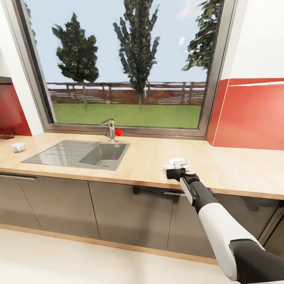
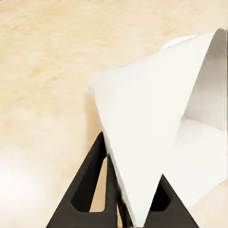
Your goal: Set up a coffee station on the kitchen countertop: keep the coffee maker on the countertop, move the bottle of coffee from the kitchen shelf to the counter next to the coffee maker, place a paper coffee filter on top of the coffee maker, put the saucer next to the coffee maker with the coffee cup on the saucer, and place the electric kettle next to the coffee maker.
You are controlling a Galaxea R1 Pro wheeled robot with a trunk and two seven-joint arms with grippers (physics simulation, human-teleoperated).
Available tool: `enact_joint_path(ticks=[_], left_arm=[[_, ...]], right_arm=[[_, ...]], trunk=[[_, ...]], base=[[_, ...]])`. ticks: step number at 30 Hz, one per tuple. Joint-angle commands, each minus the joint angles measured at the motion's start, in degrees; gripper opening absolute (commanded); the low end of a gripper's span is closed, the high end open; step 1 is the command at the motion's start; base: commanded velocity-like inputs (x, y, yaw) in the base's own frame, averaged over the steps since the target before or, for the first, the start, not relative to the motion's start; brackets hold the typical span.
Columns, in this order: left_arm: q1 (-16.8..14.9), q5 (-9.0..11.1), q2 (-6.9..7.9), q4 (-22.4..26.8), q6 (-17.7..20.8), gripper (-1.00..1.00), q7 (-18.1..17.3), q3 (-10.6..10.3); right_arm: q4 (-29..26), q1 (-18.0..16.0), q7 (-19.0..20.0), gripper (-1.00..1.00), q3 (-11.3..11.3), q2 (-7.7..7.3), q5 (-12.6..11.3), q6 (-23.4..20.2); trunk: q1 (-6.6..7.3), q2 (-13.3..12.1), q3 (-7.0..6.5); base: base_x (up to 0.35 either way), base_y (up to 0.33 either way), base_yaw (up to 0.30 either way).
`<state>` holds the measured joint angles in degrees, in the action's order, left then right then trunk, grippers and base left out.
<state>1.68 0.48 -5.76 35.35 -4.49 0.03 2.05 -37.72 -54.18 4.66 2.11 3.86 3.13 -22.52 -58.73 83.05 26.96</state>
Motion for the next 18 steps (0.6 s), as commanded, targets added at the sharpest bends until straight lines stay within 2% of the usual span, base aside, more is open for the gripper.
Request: enact_joint_path(ticks=[1,5,18], left_arm=[[0.0,0.0,-0.05,0.1,-0.1,1.00,0.0,0.1],[0.0,0.0,-0.05,0.1,-0.1,1.00,0.0,0.1],[0.0,0.0,-0.05,0.1,0.0,1.00,0.1,0.1]], right_arm=[[-0.1,0.0,0.2,-1.00,0.0,0.00,0.1,-0.3],[-0.1,0.0,0.2,-1.00,0.0,0.00,0.1,-0.3],[-0.1,0.0,0.2,-1.00,0.0,0.00,0.1,-0.3]], trunk=[[0.00,0.0,0.05],[0.00,0.0,0.05],[2.85,-5.2,-2.28]], base=[[0.000,0.000,0.000],[0.000,0.000,0.000],[0.000,0.000,0.000]])
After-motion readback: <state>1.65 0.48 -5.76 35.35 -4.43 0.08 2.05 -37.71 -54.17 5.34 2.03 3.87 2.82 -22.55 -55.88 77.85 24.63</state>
